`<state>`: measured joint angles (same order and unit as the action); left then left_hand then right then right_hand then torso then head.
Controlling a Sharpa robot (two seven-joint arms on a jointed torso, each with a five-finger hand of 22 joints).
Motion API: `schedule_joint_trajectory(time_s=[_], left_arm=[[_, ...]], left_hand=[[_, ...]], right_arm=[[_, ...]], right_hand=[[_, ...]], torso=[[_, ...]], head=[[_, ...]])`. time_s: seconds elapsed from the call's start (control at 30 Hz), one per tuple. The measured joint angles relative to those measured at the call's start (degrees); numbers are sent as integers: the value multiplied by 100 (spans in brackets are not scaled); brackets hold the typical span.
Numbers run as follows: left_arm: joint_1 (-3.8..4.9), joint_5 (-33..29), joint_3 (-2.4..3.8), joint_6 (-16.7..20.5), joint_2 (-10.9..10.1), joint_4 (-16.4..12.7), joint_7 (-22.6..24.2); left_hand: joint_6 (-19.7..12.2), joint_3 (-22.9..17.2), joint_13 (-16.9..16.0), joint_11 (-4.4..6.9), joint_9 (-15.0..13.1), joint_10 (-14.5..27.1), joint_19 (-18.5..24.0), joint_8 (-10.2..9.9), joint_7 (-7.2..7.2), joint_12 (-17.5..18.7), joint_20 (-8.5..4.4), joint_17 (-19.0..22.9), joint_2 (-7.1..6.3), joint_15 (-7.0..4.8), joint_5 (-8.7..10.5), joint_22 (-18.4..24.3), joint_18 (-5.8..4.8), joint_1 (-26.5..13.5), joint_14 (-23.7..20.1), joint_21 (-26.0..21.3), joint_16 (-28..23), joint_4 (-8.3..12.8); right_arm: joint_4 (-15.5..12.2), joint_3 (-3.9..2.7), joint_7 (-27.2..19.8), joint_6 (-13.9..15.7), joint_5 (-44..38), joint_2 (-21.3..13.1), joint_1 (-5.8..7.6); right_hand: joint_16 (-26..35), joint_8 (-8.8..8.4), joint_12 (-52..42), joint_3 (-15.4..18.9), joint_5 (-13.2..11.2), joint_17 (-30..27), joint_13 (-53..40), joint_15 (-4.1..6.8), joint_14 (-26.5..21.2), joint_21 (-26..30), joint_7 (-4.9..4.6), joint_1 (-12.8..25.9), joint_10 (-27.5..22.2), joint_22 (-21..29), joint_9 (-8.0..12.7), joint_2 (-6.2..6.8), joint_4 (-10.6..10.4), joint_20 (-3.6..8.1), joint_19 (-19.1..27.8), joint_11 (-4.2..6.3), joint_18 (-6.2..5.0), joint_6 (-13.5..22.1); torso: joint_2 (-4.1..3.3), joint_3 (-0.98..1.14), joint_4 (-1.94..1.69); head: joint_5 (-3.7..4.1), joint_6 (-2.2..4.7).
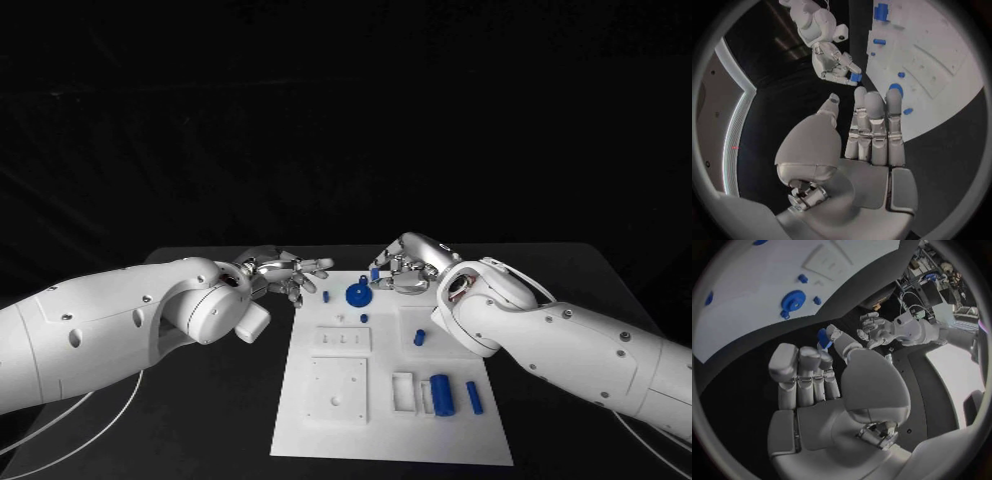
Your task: Assemble the parts on the task board
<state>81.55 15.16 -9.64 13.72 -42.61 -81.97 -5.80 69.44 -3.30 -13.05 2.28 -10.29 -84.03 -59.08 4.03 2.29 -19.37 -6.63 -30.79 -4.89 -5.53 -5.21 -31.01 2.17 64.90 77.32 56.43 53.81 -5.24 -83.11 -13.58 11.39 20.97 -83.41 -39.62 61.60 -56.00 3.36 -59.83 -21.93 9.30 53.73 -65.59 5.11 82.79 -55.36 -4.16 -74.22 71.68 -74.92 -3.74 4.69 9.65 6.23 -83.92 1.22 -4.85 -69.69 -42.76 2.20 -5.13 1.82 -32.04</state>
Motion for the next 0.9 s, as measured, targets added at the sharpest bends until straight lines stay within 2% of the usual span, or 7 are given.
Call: schedule_joint_trajectory(time_s=[0.07,0.2,0.3,0.47,0.73,0.9], left_arm=[[0,98,-1,-55,80,42,-195],[0,310,-4,-132,201,101,-484],[0,470,-5,-167,258,125,-647],[2,656,-5,-195,335,132,-806],[2,859,-5,-213,437,117,-939],[2,941,-6,-220,470,114,-985]], left_hand=[[40,-74,-209,17,-445,17,72,62,-40,-170,-30,-31,-117,-21,-66,-176,1,-68,-86,134,323,-74],[-1,-165,-441,38,-1312,-3,104,85,-82,-264,-24,144,-236,-28,-72,-372,1,-114,-169,157,592,-164],[-41,-187,-508,37,-1647,-3,125,16,-68,-264,-3,301,-246,-10,-72,-467,1,-124,-190,146,672,-247],[-78,-180,-544,37,-1817,-3,125,13,-47,-264,-3,498,-295,0,-38,-604,1,-116,-240,13,766,-307],[-78,-180,-544,37,-1826,-3,125,13,-47,-264,-3,548,-296,0,-38,-663,1,-114,-240,1,766,-307],[-78,-180,-547,36,-1837,-3,125,14,-47,-264,-3,596,-296,0,-38,-749,1,-114,-240,-71,816,-307]], right_arm=[[-102,59,91,-2,-82,53,2],[-243,139,227,-21,-240,154,14],[-296,180,310,-42,-336,208,35],[-326,249,425,-90,-442,276,65],[-344,364,540,-190,-532,393,118],[-347,403,586,-246,-557,438,143]], right_hand=[[0,-1,14,-1,-21,0,4,0,0,0,0,0,0,0,0,0,-1,0,0,0,0,0],[25,-3,40,-63,-48,-7,23,-1,0,0,0,0,0,0,0,1,-16,0,0,0,0,0],[25,-7,40,-63,-87,-8,22,-1,0,0,0,29,0,0,0,29,-16,0,0,0,0,0],[25,-16,40,-64,-87,-7,22,-1,0,0,0,31,0,0,0,32,-17,0,0,0,0,0],[25,1,40,-87,-87,-7,22,-1,-1,0,2,31,0,1,0,32,-40,0,0,-1,0,2],[25,2,40,-87,-88,-3,22,-1,-1,0,4,30,0,1,0,32,-40,0,0,-1,0,4]], torso=[[2,0,5],[2,-3,7],[3,-3,3],[2,-3,-1],[-2,-4,-3],[-2,-4,-5]], head=[[-5,-7],[10,-22],[24,-30],[39,-35],[40,-42],[43,-48]])
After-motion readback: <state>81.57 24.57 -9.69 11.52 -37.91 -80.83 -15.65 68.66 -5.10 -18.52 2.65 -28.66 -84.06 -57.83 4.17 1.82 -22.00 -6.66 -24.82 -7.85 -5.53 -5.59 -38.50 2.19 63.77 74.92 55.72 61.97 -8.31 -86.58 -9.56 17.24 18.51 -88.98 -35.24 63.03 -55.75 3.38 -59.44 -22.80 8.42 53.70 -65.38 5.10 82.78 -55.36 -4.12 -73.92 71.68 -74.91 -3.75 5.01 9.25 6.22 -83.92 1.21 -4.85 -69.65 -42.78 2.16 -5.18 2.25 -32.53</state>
